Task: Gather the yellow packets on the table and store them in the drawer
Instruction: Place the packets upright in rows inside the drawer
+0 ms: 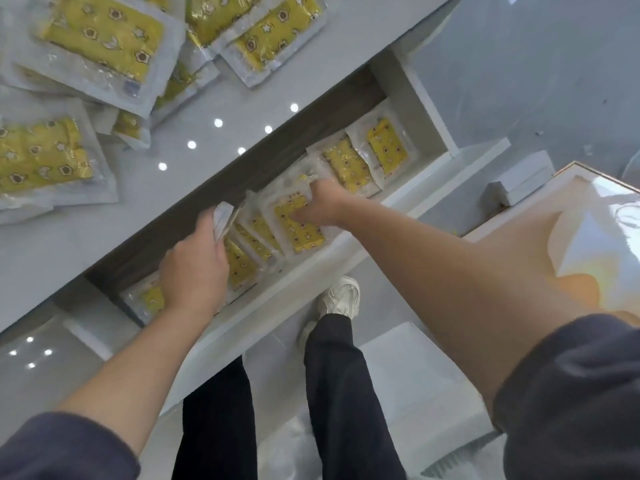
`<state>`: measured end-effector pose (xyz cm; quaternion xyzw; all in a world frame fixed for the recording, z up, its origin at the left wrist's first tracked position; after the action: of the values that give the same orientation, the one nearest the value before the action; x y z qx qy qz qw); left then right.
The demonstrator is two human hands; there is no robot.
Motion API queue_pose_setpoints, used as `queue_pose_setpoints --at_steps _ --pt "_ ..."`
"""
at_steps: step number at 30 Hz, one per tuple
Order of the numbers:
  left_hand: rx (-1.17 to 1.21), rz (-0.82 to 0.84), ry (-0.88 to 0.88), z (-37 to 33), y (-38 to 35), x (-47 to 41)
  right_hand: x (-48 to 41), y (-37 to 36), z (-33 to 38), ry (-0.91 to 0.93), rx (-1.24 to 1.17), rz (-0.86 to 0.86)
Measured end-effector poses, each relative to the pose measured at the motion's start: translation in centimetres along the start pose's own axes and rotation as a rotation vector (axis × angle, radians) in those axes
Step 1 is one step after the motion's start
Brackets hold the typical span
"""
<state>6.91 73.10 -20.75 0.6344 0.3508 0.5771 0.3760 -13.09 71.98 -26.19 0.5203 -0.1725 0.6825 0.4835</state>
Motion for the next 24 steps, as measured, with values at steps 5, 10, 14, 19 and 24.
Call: queue_pose_setpoints --at_steps 5,10,14,19,24 --pt "-0.023 -0.055 -0.006 -1.9 -0.7 -0.7 -0.5 5.7 -0.5 0.001 0.001 -0.023" --pt "0.072 -0.13 -0.06 -4.3 -0.8 -1.7 -2.8 10.6 -1.9 -0.025 0.002 -0.065" --pt "0.095 -0.18 -0.118 -5.6 -0.9 -1.9 -4.1 10.6 -1.3 0.036 0.124 -0.102" --pt "0.148 -0.222 -0.155 -6.0 -1.4 -1.6 -3.5 10.5 -0.3 0.107 0.414 -0.329" --pt "0.22 -0.245 -0.163 -6.2 -0.8 -0.9 -0.9 7.0 -2.3 -0.066 -0.128 -0.165"
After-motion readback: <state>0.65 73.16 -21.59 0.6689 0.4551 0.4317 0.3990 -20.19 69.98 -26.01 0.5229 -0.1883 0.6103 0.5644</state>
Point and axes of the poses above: each hand's wrist, its own x-axis away from the middle knuckle, its own y-axis out of the back of the hand, z = x × y, the point moved 9 cm from there along -x, towards the middle knuckle, and after that the axes turned 14 degrees about -x, right-handed, at the moved point
